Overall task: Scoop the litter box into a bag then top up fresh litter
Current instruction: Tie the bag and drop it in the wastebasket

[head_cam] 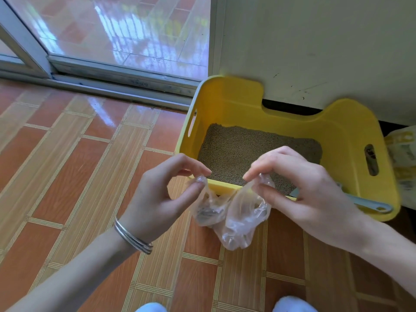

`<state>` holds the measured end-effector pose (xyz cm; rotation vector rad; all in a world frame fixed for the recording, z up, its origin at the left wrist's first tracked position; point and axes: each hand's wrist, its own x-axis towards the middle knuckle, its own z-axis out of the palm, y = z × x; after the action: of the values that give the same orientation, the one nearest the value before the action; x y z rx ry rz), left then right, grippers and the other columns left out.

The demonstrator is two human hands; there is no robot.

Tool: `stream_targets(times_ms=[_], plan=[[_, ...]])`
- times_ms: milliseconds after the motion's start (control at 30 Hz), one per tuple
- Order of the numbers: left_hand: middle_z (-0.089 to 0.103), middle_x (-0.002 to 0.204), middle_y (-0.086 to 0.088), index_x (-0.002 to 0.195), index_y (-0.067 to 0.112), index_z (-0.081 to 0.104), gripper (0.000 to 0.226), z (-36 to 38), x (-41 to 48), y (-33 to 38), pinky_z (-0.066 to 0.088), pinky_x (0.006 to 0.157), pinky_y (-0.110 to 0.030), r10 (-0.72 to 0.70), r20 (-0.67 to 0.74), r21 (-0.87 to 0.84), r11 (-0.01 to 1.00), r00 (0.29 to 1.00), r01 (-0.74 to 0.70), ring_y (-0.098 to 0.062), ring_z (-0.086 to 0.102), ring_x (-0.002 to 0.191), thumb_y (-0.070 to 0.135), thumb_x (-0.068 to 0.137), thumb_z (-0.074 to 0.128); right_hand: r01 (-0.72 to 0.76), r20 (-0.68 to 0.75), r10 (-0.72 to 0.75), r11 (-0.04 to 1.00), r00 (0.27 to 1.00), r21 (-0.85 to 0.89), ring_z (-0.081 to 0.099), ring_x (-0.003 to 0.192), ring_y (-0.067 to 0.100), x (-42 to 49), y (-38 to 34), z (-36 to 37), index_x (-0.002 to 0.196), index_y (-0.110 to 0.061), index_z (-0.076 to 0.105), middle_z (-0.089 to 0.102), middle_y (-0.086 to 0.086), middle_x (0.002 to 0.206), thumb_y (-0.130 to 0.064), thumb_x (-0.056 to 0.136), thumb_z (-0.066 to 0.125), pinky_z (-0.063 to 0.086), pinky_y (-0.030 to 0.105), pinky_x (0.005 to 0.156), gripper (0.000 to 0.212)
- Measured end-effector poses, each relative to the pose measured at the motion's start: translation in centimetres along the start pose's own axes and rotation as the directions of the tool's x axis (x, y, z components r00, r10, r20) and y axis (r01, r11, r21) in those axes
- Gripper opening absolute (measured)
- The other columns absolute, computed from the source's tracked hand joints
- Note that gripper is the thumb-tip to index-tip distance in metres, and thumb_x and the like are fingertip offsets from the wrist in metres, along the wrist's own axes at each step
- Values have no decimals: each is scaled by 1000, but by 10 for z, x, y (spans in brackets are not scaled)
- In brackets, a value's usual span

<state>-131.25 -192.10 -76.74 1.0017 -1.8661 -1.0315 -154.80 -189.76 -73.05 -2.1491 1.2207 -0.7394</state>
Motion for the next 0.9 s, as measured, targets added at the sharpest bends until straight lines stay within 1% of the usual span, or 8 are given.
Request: stream_targets(times_ms=[67, 133, 200, 300, 400, 567, 767, 900], plan=[[69, 93, 4, 90, 13, 58, 14, 5, 1, -1, 51, 86, -32, -64, 56, -83, 994, 996, 69, -17, 65, 94, 27, 86, 55, -160, 83, 143, 956, 986, 247, 60, 102, 14, 2, 2, 7, 102, -20, 57, 64, -6, 98, -21, 87, 56, 50, 31, 85, 15], [69, 88, -4, 89, 14, 55, 16, 10, 2, -2, 50, 85, -34, -109, 123, -158, 979, 986, 128, -22, 66, 91, 30, 86, 55, -328, 215, 250, 771, 944, 546, 63, 101, 15, 4, 2, 14, 104, -11, 49, 66, 5, 98, -17, 88, 51, 51, 37, 88, 17], [66, 80, -7, 88, 17, 54, 14, 16, 3, -1, 51, 79, -34, -138, 173, -230, 957, 975, 176, -24, 65, 81, 30, 85, 56, -361, 229, 282, 655, 932, 664, 66, 88, 17, 5, 4, 22, 104, -3, 41, 63, 4, 87, -12, 88, 47, 52, 38, 86, 19], [62, 70, -3, 85, 18, 56, 16, 22, 5, -1, 50, 64, -31, -206, 232, -300, 914, 951, 271, -17, 60, 62, 33, 80, 60, -339, 187, 303, 593, 934, 731, 54, 64, 14, 8, 6, 30, 99, -7, 35, 50, 7, 83, -9, 86, 49, 55, 36, 78, 19], [62, 67, 1, 82, 19, 59, 19, 25, 6, -7, 48, 58, -29, -266, 269, -292, 893, 926, 342, -14, 56, 57, 36, 75, 63, -345, 133, 342, 690, 930, 636, 51, 61, 10, 10, 10, 35, 87, -17, 36, 51, 3, 84, -16, 83, 54, 49, 25, 64, 19], [59, 76, 3, 79, 24, 60, 24, 25, 5, -12, 48, 57, -26, -324, 232, -281, 880, 917, 382, -16, 59, 56, 38, 64, 72, -344, 119, 323, 861, 939, 373, 57, 82, 26, 5, 24, 39, 84, -29, 52, 60, 5, 91, -37, 77, 61, 46, 52, 77, 14], [54, 71, 8, 75, 28, 48, 44, 27, 7, -17, 53, 61, -54, -442, 145, -230, 855, 885, 465, -24, 56, 59, 48, 52, 80, -238, 134, 210, 941, 968, 240, 58, 91, 13, 6, 24, 40, 101, -21, 61, 59, -12, 102, -19, 79, 67, 46, 19, 78, 22], [52, 66, 9, 74, 29, 47, 47, 32, 9, -18, 52, 63, -54, -498, 173, -163, 836, 849, 524, -19, 52, 56, 53, 48, 78, -160, 133, 137, 970, 982, 183, 56, 99, 7, 8, 24, 42, 98, -17, 65, 57, -7, 103, -18, 76, 72, 43, 15, 82, 23]])
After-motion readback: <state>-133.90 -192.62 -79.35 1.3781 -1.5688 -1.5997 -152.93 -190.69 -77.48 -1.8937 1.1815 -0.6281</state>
